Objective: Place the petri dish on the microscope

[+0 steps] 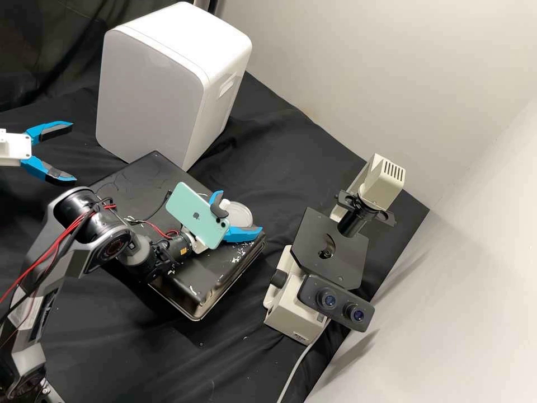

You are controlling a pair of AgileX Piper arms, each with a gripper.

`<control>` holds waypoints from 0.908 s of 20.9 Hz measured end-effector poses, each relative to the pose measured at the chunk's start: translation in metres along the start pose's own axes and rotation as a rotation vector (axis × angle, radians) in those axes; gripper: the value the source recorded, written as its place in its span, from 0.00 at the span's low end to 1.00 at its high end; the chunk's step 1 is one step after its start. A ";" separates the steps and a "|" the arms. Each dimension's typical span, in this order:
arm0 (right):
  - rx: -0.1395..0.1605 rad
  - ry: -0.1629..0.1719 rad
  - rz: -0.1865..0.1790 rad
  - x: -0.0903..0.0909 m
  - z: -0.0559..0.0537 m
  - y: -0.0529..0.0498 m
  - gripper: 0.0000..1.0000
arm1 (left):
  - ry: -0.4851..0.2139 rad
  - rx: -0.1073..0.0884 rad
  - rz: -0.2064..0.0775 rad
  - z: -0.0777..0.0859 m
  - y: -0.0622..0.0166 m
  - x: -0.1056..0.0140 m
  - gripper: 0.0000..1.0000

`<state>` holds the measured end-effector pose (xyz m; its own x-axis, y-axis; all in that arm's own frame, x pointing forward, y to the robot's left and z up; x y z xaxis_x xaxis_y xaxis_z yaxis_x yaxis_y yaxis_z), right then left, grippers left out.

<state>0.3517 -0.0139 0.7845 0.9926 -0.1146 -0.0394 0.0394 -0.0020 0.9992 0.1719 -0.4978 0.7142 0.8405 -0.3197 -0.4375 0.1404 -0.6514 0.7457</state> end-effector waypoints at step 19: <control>0.035 -0.006 0.007 0.000 0.004 0.004 0.00 | 0.000 0.000 0.000 0.000 0.0000 0.000 1.00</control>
<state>0.3516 -0.0181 0.7887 0.9921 -0.1207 -0.0329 0.0287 -0.0364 0.9989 0.1719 -0.4978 0.7142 0.8405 -0.3197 -0.4375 0.1404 -0.6514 0.7457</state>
